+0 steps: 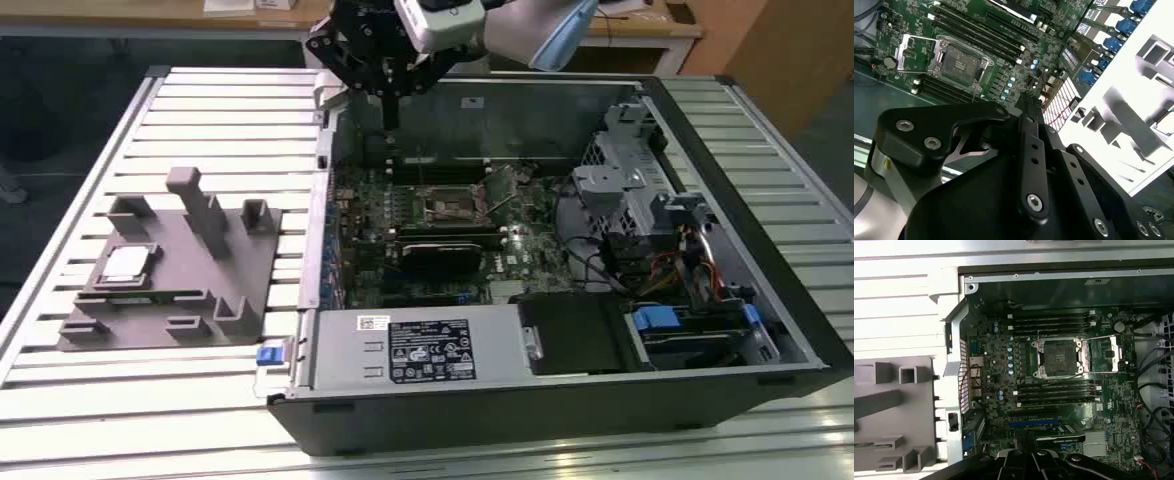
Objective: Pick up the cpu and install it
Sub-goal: 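Reach for the cpu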
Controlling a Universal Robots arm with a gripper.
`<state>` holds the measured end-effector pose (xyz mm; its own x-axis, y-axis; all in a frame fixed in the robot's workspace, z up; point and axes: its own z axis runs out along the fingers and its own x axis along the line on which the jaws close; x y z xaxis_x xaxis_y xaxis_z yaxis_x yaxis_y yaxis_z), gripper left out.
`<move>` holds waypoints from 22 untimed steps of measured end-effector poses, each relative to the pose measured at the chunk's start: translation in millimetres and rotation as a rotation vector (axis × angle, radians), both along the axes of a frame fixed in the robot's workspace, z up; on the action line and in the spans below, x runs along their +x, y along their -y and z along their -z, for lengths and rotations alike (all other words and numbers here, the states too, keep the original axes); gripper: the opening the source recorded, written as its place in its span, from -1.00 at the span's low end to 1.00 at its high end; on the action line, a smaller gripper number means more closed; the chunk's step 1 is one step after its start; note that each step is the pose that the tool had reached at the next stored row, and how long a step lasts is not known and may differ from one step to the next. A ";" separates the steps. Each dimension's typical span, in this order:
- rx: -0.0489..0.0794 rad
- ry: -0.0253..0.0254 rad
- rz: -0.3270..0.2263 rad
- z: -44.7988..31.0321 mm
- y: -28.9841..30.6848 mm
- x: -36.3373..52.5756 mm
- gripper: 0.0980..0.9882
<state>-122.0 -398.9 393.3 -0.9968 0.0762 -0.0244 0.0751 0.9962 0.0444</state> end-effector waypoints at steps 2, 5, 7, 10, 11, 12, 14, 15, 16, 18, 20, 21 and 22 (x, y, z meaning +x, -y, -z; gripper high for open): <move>0.000 0.0000 0.000 0.0 0.0 0.0 -0.98; 0.000 0.0000 0.000 0.0 0.0 0.0 -0.98; 0.000 0.0000 0.000 0.0 0.0 -0.4 -0.98; 0.000 0.0000 0.000 0.0 0.0 -1.5 -0.98; 0.000 0.0001 0.000 0.1 0.0 -2.2 -0.98; 0.000 0.0001 0.000 0.1 0.0 -2.8 -0.98; 0.000 0.0000 0.000 0.0 0.0 -3.8 -0.98; 0.000 0.0000 0.000 0.0 0.0 -4.0 -0.98; 0.000 0.0000 0.000 0.0 0.0 -4.3 -0.98; 0.000 0.0001 0.000 0.1 0.0 -5.1 -0.98; 0.000 0.0000 0.000 0.1 0.0 -5.9 -0.98; 0.000 0.0000 0.000 0.1 0.0 -6.3 -0.98; 0.000 0.0000 0.000 0.1 0.0 -6.8 -0.98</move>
<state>-128.7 -398.9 393.2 -0.9968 0.0762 -0.0245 0.0751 0.9962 0.0444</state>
